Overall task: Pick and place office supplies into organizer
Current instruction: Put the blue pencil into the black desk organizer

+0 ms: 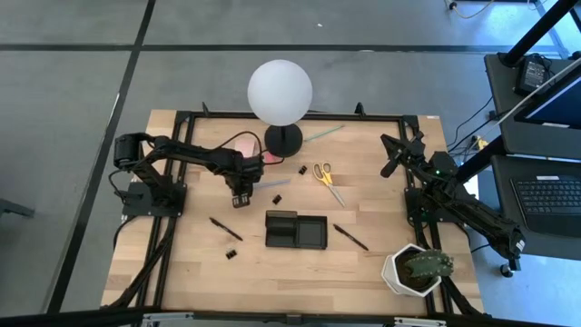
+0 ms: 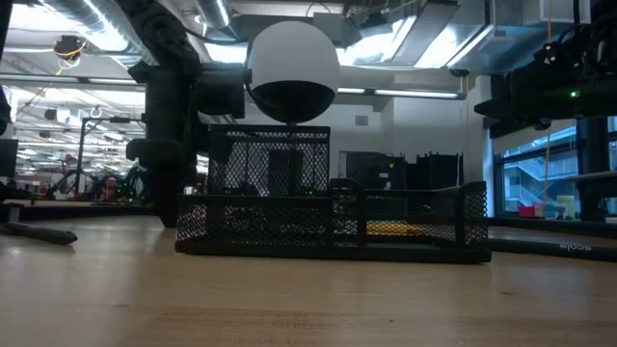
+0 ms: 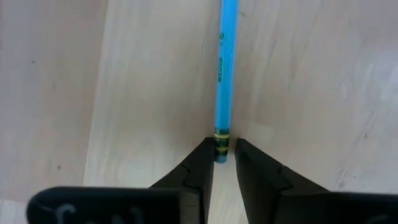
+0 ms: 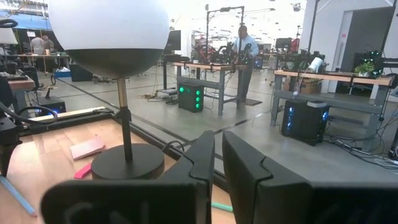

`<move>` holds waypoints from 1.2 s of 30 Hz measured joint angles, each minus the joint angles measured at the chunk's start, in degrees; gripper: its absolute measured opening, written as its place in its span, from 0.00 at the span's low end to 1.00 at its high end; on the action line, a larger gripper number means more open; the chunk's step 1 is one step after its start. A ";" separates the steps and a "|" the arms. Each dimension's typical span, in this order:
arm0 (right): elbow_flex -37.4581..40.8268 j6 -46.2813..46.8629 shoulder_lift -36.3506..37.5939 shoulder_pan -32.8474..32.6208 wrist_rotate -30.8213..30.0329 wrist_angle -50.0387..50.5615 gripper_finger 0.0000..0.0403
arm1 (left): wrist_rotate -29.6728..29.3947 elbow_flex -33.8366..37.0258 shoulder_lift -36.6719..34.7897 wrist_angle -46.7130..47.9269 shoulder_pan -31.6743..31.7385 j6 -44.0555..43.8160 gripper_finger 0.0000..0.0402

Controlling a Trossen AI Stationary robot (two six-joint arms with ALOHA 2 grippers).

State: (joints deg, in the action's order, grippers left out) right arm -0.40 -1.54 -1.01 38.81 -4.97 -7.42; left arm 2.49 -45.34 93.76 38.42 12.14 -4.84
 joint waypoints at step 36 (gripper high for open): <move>0.00 -0.22 0.02 0.01 -0.01 0.02 0.09 | -13.90 0.55 -7.74 -0.21 -6.25 9.80 0.01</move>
State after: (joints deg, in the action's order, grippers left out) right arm -0.40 -1.76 -0.99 38.82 -4.97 -7.40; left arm -11.41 -44.79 86.02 38.21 5.90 4.96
